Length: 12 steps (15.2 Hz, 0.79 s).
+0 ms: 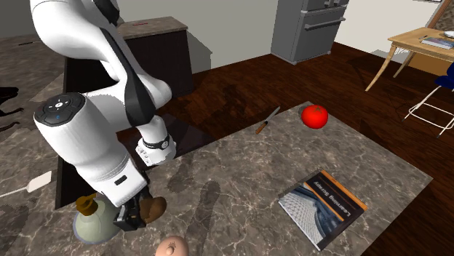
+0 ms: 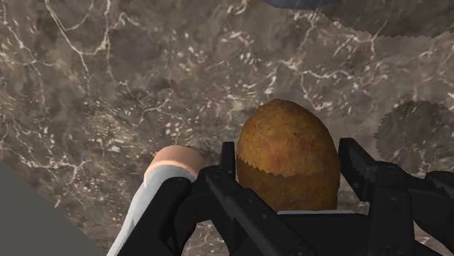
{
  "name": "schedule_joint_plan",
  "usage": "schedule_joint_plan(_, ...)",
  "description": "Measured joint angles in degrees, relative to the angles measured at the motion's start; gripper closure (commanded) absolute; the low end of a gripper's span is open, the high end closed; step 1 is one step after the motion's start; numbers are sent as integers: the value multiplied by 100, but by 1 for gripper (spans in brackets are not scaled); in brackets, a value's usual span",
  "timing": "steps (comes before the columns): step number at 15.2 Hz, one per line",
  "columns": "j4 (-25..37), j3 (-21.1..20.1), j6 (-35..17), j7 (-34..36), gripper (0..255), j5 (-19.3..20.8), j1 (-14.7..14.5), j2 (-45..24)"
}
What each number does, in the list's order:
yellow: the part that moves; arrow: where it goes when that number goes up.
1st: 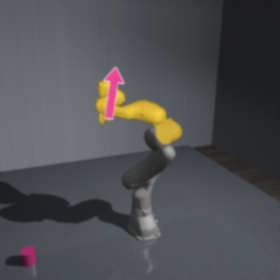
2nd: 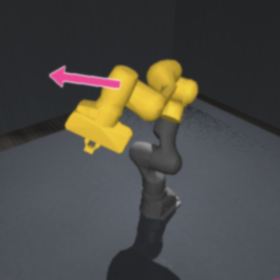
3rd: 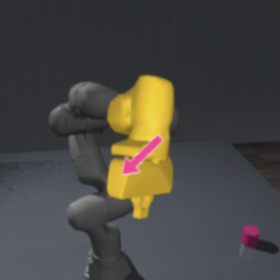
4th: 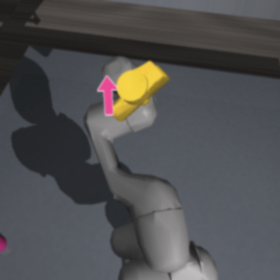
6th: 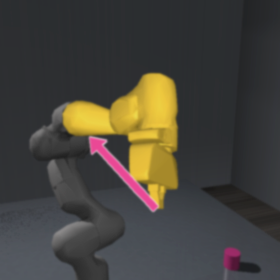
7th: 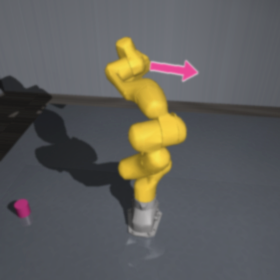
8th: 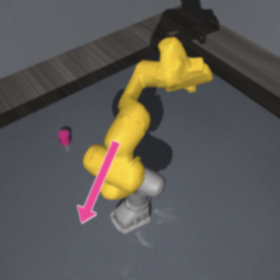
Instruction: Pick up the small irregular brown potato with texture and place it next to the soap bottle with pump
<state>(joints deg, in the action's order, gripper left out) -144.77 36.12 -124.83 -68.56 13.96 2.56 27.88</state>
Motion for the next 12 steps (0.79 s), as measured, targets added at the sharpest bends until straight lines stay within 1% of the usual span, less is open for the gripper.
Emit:
schedule_joint_plan(4, -215, 111, -339, -51, 255, 14, -7, -128)
schedule_joint_plan(12, -527, 359, -1097, -175, 255, -99, -155, -596)
